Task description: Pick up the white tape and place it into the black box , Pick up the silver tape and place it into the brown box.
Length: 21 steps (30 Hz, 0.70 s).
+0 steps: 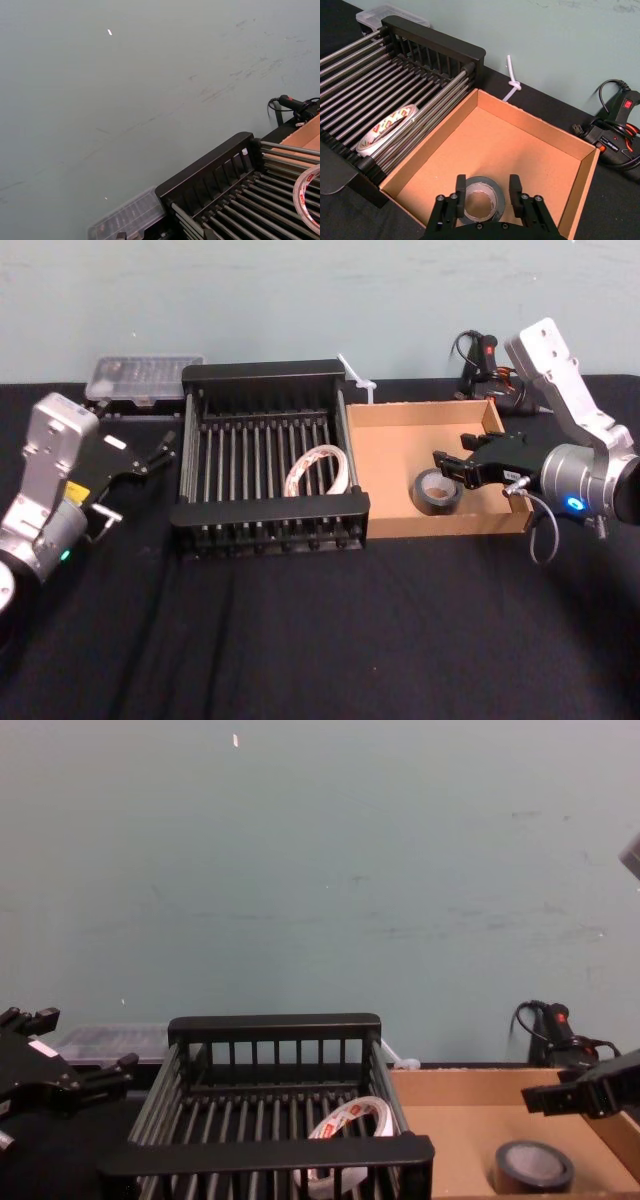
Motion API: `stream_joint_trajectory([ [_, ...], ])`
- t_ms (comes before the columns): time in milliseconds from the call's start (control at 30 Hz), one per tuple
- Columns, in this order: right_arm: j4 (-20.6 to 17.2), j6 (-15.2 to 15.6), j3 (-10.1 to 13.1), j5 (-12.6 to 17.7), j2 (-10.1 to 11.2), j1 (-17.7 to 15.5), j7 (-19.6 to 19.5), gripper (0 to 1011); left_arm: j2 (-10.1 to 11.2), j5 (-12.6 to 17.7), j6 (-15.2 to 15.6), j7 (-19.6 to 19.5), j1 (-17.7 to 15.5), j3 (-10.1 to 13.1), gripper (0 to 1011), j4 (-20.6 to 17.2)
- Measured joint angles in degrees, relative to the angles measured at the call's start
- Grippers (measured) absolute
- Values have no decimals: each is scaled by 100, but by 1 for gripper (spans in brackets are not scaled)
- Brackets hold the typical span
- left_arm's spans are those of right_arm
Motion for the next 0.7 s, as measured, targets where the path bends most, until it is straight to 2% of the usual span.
stream_joint_trajectory([
  [100,-2,-1,-2,1,2,0,2,622,0,0,0,0,0,0,1001,0],
  [167,-2,-2,-2,2,3,0,3,651,0,0,0,0,0,0,1002,0],
  [233,-4,-3,-2,3,4,0,3,748,0,0,0,0,0,0,1001,0],
  [300,-5,-3,-2,3,4,0,3,787,0,0,0,0,0,0,1001,0],
  [333,-6,-3,-2,3,4,0,4,842,0,0,0,0,0,0,1001,0],
  [433,-6,-3,-2,3,4,0,4,891,0,0,0,0,0,0,1001,0],
  [467,-6,-3,-2,3,4,0,4,938,0,0,0,0,0,0,1001,0],
  [600,-6,-3,-2,4,4,0,4,1002,0,0,0,0,-1,0,1001,0],
  [700,-6,-3,-2,3,4,0,4,1002,0,0,0,0,0,0,1001,0],
])
